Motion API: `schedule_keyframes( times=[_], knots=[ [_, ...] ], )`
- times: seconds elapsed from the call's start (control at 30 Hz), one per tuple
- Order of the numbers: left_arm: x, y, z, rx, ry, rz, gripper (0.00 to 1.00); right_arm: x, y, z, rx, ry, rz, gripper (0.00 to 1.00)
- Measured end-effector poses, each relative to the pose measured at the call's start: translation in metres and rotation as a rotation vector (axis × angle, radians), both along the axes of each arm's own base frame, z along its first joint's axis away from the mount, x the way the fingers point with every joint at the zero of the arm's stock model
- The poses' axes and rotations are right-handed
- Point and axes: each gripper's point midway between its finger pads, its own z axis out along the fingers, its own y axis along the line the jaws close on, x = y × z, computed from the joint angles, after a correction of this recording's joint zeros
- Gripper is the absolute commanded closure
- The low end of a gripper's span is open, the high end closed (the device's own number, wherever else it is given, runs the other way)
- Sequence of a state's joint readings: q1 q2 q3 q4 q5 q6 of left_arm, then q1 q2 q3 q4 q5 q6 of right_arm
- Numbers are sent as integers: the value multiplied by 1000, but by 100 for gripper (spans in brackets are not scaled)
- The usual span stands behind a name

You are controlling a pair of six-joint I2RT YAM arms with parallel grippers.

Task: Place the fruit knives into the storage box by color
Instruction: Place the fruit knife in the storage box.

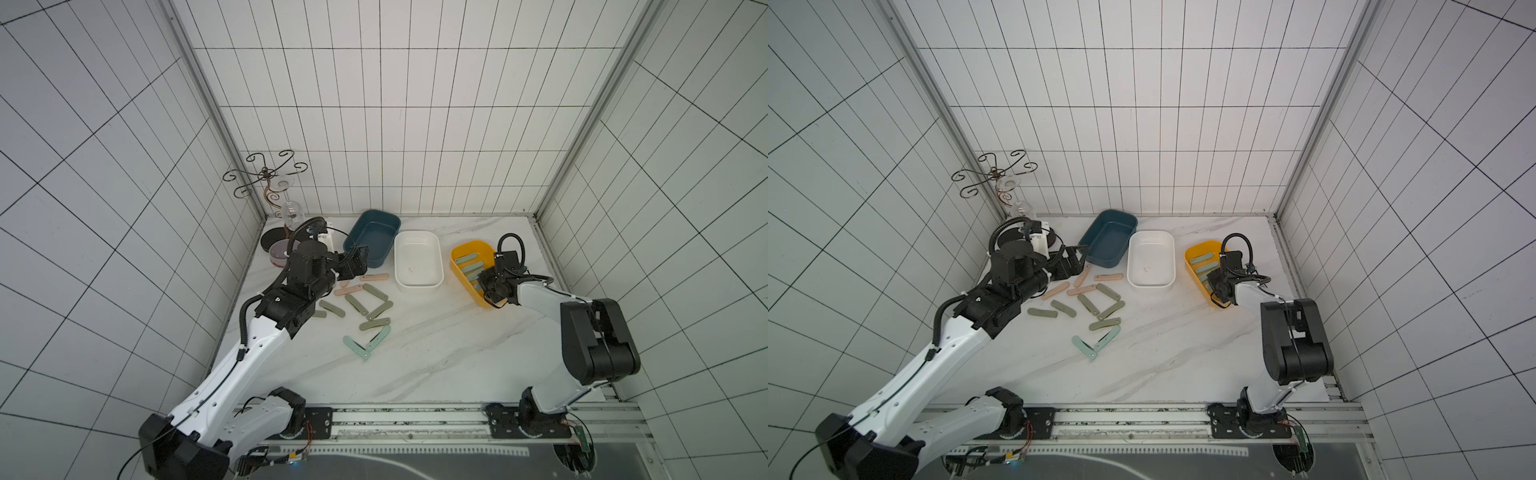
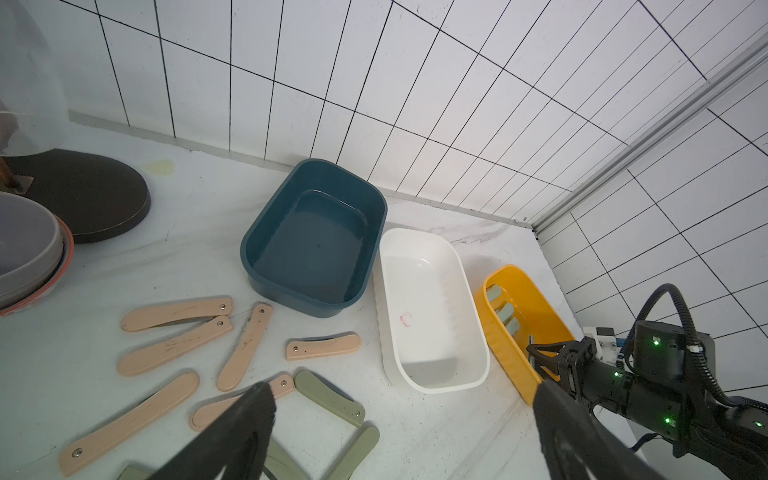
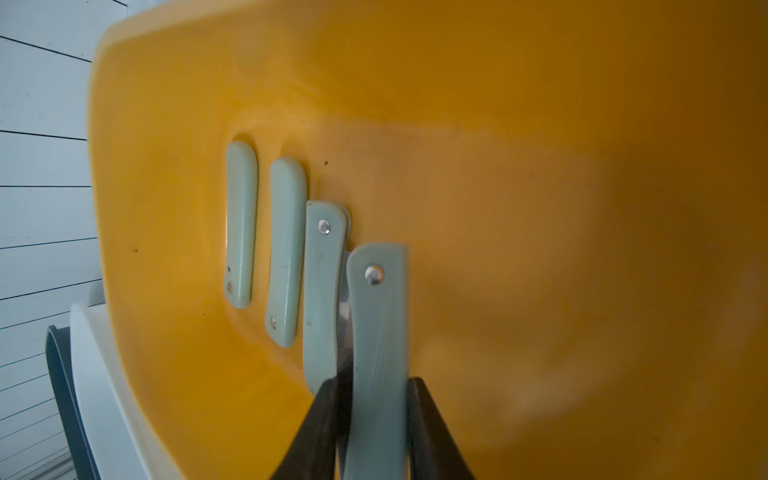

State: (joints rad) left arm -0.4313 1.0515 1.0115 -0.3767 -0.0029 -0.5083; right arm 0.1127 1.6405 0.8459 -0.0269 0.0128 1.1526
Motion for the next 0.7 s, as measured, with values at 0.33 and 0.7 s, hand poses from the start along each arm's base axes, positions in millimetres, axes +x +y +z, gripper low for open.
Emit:
schedule_keyframes(
  times=[0.33,0.7],
  knots=[
    [1,0,-2,4,5,0,3,0,-2,-5,3,15,-10,71],
    [1,0,-2,6,4,0,3,0,-2,-8,3,30,-14,61]
  ],
)
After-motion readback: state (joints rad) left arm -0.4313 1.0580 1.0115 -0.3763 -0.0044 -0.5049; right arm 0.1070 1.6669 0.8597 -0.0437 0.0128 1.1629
